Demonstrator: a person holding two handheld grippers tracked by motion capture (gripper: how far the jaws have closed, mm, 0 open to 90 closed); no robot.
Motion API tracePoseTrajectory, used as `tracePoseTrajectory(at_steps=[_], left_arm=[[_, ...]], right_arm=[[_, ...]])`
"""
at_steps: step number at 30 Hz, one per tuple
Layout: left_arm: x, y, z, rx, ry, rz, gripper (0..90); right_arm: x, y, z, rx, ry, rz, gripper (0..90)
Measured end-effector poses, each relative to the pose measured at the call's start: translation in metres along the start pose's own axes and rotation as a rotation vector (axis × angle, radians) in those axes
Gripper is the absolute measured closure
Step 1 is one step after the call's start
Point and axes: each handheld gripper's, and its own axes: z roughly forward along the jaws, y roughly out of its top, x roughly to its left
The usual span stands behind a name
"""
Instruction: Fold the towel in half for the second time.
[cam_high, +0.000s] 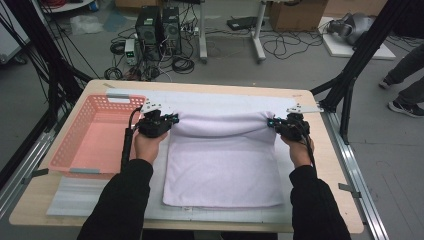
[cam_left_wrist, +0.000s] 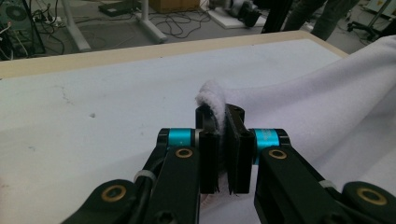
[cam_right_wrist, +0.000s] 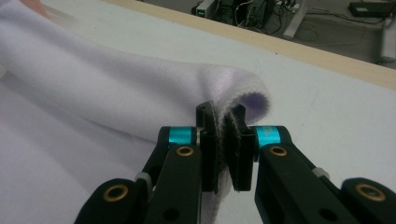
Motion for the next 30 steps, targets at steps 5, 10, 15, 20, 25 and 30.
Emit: tracePoseTrajectory(at_steps=[5, 10, 15, 20, 25, 30], left_arm=[[-0.009, -0.009, -0.015, -0.037, -0.012, 0.008, 84.7], [-0.017, -0.021, -0.030, -0.047, -0.034, 0.016, 84.7], [-0.023, -0.031, -0.042, -0.040, -0.064, 0.025, 84.7], [-0.028, -0.039, -0.055, -0.043, -0.093, 0.043, 84.7], [-0.034, -0.050, -0.067, -0.049, -0.125, 0.065, 84.7], [-0.038, -0.061, -0.075, -0.031, -0.145, 0.077, 84.6]], right_arm=[[0.006, -0.008, -0.013, -0.020, 0.018, 0.004, 85.0], [0.015, -0.012, -0.027, -0.027, 0.034, -0.023, 84.9], [0.023, -0.025, -0.038, -0.024, 0.047, -0.036, 84.9], [0.032, -0.038, -0.049, -0.044, 0.064, -0.039, 84.8], [0.041, -0.051, -0.060, -0.054, 0.075, -0.063, 84.8], [0.051, -0.066, -0.068, -0.041, 0.099, -0.078, 84.8]])
